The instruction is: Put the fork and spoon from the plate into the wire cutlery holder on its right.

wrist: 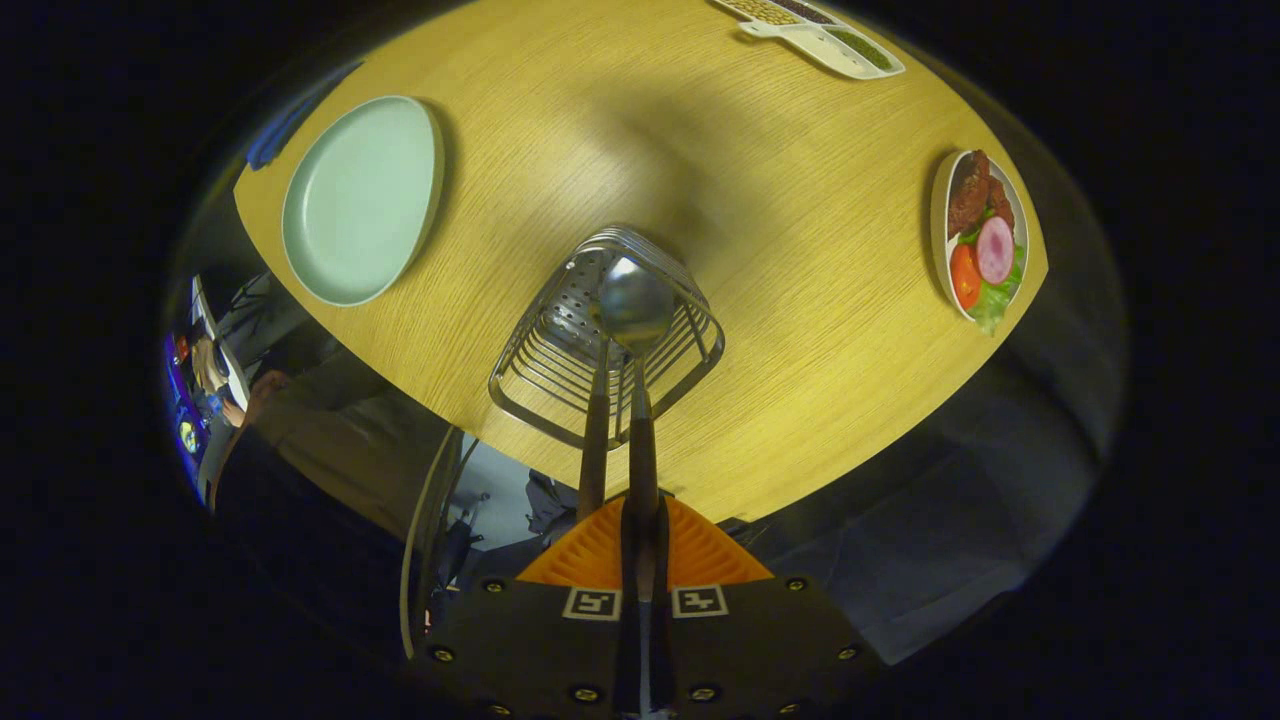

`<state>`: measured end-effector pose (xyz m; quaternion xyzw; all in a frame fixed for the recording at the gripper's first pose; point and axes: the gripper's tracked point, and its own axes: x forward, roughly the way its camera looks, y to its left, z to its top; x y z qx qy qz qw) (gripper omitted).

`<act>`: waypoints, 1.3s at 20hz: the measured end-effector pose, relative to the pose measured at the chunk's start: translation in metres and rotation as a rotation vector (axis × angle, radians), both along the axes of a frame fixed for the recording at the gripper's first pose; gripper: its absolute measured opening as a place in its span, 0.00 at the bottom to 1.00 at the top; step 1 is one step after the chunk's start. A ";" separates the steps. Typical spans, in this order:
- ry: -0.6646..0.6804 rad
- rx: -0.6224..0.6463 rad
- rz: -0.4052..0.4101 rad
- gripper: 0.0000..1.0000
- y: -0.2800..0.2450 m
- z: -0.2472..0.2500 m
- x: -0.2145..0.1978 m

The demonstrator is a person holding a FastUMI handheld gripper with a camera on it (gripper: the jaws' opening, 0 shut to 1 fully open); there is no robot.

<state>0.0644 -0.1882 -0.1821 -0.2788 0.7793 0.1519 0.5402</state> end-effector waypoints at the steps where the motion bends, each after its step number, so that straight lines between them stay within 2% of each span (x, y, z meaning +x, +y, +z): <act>1: -0.005 -0.001 0.002 0.07 -0.002 -0.001 0.001; 6: -0.076 0.055 -0.030 0.12 0.002 0.016 0.006; 11: -0.205 0.140 -0.116 0.14 0.002 0.048 -0.002; 14: -0.314 0.190 -0.175 0.14 0.002 0.066 -0.009; 19: -0.523 0.361 -0.289 0.14 0.028 0.090 -0.030; 22: -0.741 0.462 -0.359 0.14 0.050 0.113 -0.026; 26: -1.257 0.620 -0.429 0.14 0.071 0.179 -0.016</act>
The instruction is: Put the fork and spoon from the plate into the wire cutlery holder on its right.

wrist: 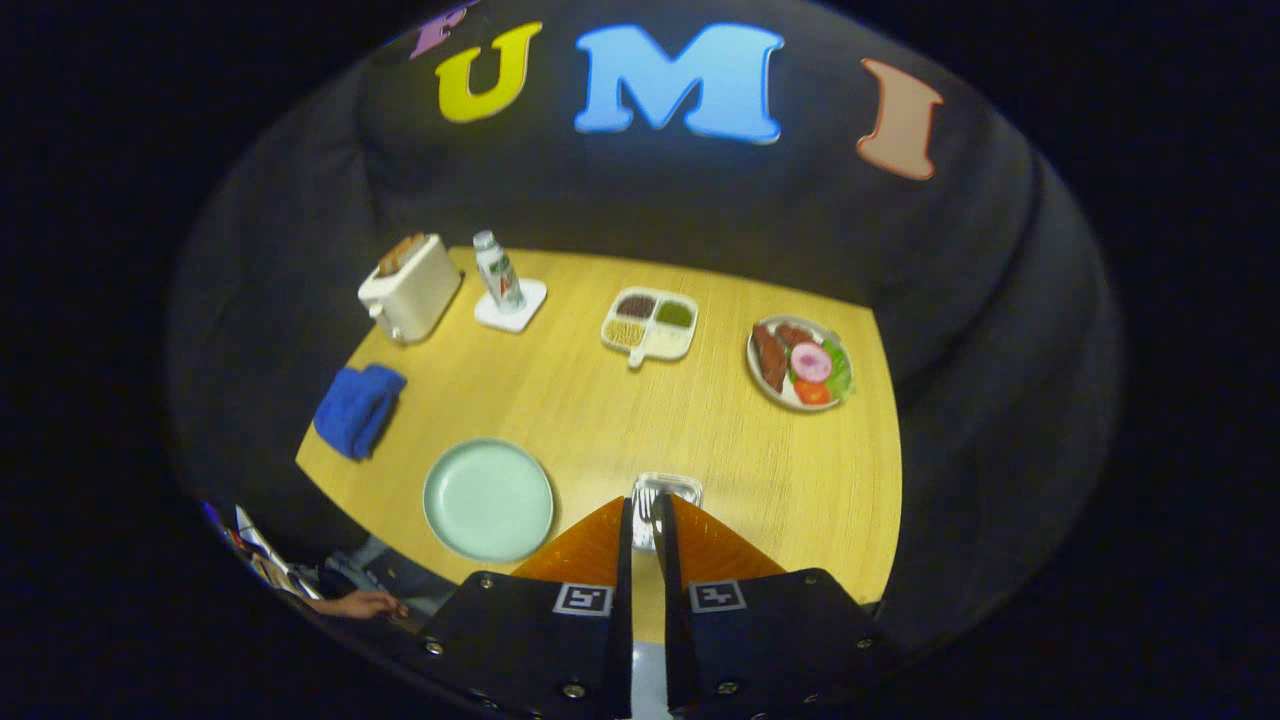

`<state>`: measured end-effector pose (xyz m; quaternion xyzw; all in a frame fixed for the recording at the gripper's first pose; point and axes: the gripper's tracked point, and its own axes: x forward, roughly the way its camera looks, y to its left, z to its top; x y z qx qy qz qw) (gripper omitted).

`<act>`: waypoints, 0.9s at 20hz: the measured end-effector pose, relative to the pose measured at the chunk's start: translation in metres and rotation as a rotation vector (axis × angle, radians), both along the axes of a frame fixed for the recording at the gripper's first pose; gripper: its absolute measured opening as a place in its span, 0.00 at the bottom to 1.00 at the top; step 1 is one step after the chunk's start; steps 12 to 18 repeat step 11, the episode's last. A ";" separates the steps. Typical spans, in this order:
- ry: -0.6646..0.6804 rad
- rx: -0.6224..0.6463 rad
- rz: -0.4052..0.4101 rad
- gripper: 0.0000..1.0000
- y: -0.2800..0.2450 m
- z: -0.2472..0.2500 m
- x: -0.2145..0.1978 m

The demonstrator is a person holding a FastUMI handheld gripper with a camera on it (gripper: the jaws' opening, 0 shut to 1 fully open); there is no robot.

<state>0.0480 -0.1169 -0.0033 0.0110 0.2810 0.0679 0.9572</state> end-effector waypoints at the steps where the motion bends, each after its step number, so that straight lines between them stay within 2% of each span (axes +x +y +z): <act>1: -0.107 0.029 -0.040 0.14 0.003 0.014 -0.007; 4: -0.372 0.094 -0.111 0.14 0.015 0.055 -0.041; 6: -0.524 0.081 -0.162 0.14 0.018 0.078 -0.063; 9: -0.671 0.067 -0.225 0.14 0.030 0.103 -0.090; 11: -0.725 0.031 -0.248 0.14 0.037 0.112 -0.101; 18: -0.725 0.031 -0.248 0.14 0.037 0.112 -0.101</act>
